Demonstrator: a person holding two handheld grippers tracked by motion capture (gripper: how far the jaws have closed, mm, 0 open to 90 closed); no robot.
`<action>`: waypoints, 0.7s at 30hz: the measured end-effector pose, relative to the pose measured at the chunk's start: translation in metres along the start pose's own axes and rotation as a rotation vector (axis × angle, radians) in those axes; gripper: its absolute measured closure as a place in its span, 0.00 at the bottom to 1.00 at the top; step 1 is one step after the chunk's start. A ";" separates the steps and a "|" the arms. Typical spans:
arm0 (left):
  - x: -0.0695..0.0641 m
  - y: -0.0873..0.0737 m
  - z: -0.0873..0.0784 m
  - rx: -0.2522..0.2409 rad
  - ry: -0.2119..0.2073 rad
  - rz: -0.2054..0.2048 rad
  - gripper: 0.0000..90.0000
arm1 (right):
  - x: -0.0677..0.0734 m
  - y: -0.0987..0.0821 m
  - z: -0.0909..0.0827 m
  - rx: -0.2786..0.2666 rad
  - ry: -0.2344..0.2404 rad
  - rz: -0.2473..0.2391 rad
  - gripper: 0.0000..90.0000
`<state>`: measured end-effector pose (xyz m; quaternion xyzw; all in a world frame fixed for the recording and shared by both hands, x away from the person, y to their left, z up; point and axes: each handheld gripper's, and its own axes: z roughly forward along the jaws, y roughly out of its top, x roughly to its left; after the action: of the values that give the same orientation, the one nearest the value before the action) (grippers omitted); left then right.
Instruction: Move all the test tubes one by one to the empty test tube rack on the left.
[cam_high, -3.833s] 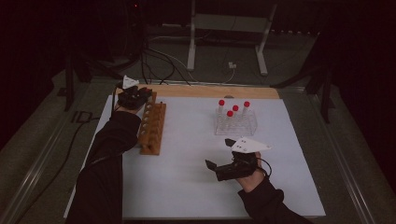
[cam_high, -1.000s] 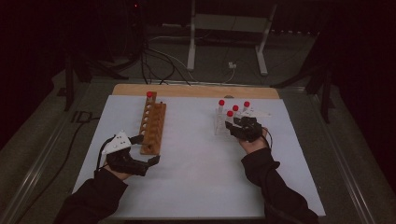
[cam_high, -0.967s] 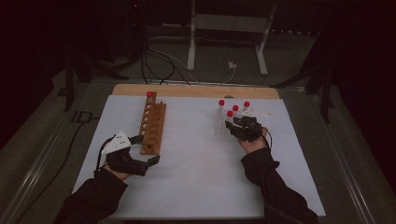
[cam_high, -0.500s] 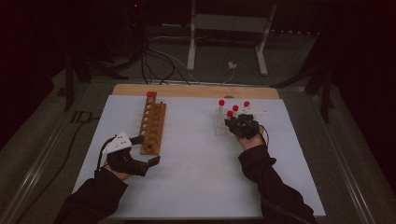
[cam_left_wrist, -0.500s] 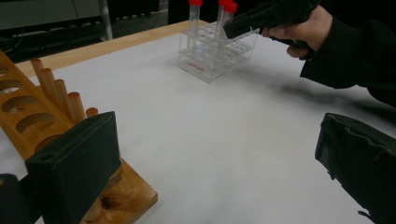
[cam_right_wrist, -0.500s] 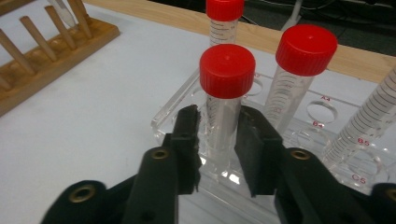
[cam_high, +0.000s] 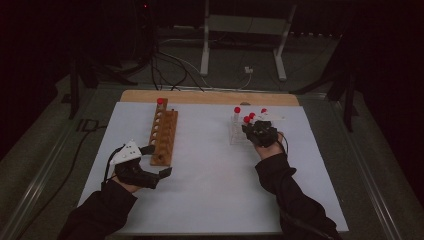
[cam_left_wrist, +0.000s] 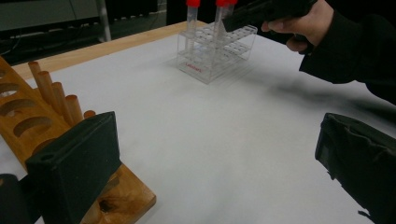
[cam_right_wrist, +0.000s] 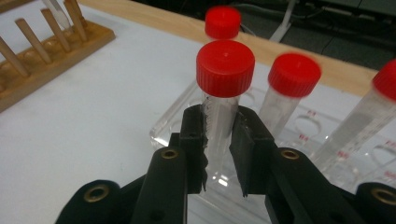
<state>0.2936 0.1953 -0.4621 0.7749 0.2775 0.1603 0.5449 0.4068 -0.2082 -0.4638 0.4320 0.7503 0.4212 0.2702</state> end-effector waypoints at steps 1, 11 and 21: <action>0.000 0.001 0.000 0.001 0.000 0.001 0.01 | 0.000 0.002 -0.002 -0.005 -0.003 -0.003 0.83; -0.004 0.011 -0.002 -0.002 -0.018 0.018 0.01 | 0.003 0.022 -0.024 -0.058 -0.023 -0.038 0.83; -0.007 0.023 0.004 -0.003 -0.045 0.030 0.01 | 0.013 0.029 -0.047 -0.082 0.048 -0.052 0.83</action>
<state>0.2956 0.1823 -0.4418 0.7817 0.2530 0.1514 0.5496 0.3769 -0.2075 -0.4161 0.3906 0.7495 0.4549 0.2805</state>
